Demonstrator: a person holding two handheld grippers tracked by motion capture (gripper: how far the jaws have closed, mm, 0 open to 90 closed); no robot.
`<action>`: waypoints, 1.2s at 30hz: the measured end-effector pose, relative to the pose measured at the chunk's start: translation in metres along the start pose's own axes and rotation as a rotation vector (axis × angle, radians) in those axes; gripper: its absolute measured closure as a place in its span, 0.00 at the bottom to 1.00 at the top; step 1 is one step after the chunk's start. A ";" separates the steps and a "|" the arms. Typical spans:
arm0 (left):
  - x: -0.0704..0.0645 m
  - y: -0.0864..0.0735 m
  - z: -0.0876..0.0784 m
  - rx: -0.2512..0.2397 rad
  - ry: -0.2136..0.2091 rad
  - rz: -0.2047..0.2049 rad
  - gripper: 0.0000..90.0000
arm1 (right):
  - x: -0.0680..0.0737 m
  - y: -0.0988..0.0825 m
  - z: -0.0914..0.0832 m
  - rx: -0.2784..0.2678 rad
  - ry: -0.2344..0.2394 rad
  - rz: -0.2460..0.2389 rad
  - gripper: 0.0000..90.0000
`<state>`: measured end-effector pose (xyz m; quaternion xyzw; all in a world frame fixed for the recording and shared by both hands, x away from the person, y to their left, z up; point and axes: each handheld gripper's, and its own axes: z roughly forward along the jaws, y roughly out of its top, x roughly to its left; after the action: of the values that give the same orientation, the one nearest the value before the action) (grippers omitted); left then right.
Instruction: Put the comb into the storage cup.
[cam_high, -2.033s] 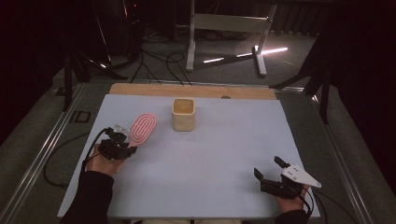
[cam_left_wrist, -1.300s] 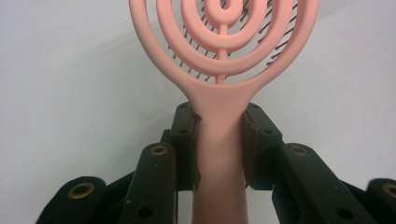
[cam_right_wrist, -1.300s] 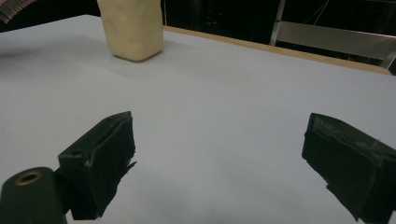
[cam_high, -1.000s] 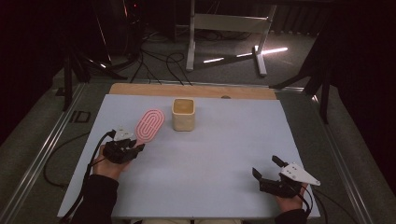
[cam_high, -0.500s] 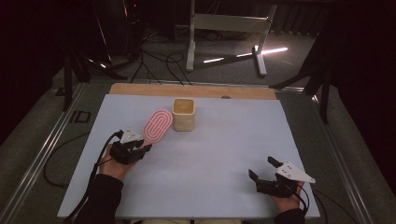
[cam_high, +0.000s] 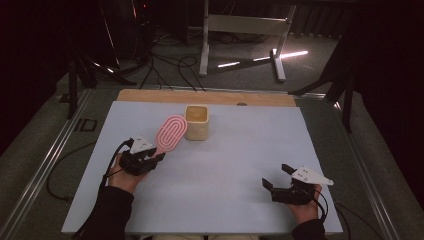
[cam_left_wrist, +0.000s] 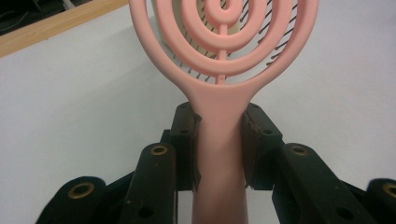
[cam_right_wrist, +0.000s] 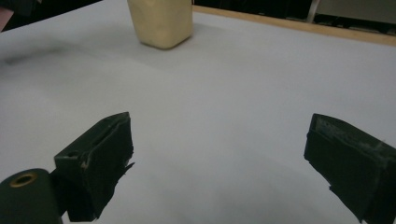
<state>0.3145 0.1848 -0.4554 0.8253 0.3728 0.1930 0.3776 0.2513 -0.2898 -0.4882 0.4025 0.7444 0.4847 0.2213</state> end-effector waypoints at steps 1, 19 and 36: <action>-0.001 0.000 0.000 0.000 -0.001 0.001 0.78 | 0.000 0.003 0.001 -0.002 -0.005 -0.005 0.09; -0.011 0.003 -0.002 -0.019 -0.002 0.030 0.78 | 0.024 0.055 0.033 -0.059 0.073 -0.055 0.09; -0.025 0.009 -0.001 -0.047 -0.005 0.071 0.78 | 0.050 0.080 0.065 -0.067 0.179 -0.048 0.09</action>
<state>0.3015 0.1624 -0.4490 0.8294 0.3377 0.2130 0.3908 0.2999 -0.1971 -0.4411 0.3320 0.7540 0.5379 0.1786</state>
